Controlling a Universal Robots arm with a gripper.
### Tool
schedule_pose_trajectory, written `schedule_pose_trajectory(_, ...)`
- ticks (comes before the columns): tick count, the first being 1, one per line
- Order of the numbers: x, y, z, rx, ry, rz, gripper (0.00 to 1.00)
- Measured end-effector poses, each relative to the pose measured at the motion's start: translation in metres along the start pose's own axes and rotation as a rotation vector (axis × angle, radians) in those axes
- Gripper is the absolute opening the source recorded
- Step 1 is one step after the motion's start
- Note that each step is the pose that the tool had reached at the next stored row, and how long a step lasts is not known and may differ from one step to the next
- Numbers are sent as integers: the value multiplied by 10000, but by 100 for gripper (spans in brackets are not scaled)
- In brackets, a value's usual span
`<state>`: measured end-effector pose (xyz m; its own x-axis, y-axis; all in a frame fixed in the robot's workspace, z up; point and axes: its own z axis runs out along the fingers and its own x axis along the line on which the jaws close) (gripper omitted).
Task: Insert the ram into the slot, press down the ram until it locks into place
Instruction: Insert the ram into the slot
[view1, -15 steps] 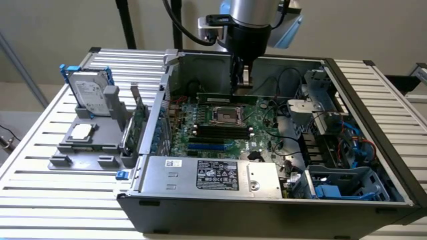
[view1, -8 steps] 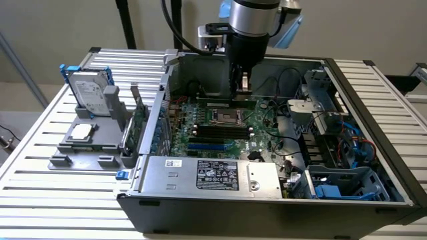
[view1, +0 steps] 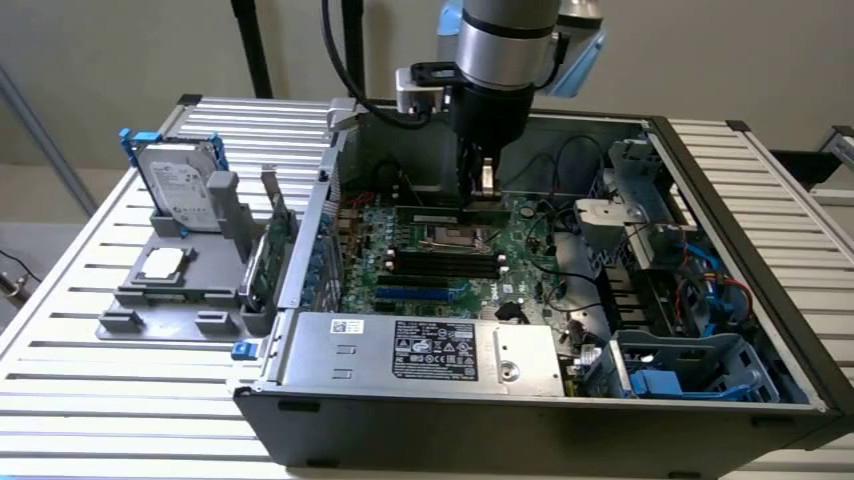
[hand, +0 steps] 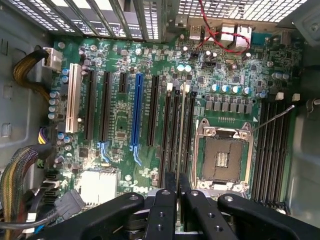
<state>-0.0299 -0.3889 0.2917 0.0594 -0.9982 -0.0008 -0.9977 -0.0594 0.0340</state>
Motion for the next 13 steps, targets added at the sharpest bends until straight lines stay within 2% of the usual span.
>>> schedule_pose_trajectory(13,0,-8,237,0,1,1,13)
